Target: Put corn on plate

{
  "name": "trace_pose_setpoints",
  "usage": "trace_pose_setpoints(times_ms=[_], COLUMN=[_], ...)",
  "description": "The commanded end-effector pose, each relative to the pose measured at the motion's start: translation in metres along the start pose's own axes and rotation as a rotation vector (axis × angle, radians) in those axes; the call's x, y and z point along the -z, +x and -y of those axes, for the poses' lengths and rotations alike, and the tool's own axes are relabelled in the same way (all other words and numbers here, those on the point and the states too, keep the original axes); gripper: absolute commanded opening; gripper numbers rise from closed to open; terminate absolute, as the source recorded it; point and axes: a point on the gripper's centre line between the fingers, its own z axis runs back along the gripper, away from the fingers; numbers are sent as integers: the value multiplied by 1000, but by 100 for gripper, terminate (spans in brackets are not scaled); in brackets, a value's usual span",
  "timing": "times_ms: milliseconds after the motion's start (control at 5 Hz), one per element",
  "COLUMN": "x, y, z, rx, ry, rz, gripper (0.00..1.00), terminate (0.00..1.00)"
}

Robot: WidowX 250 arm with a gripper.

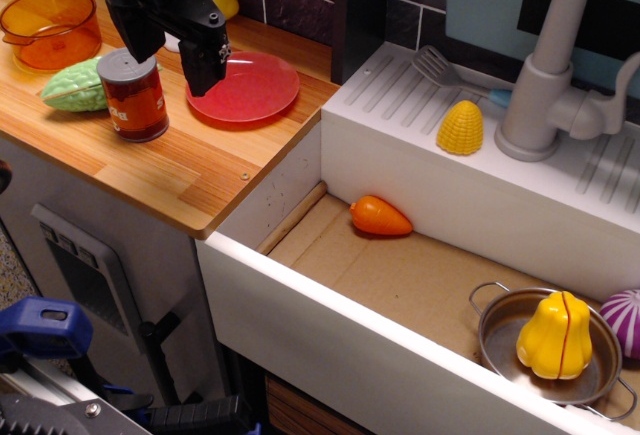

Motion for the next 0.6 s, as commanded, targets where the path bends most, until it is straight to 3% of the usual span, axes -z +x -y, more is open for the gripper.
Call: trace_pose_setpoints(times_ms=[0, 200, 400], x=[0, 13, 17], y=[0, 33, 58], z=[0, 29, 61], rx=[0, 12, 53], ry=[0, -50, -44], rz=[0, 9, 80], gripper=[100, 100, 100], terminate=[0, 0, 0])
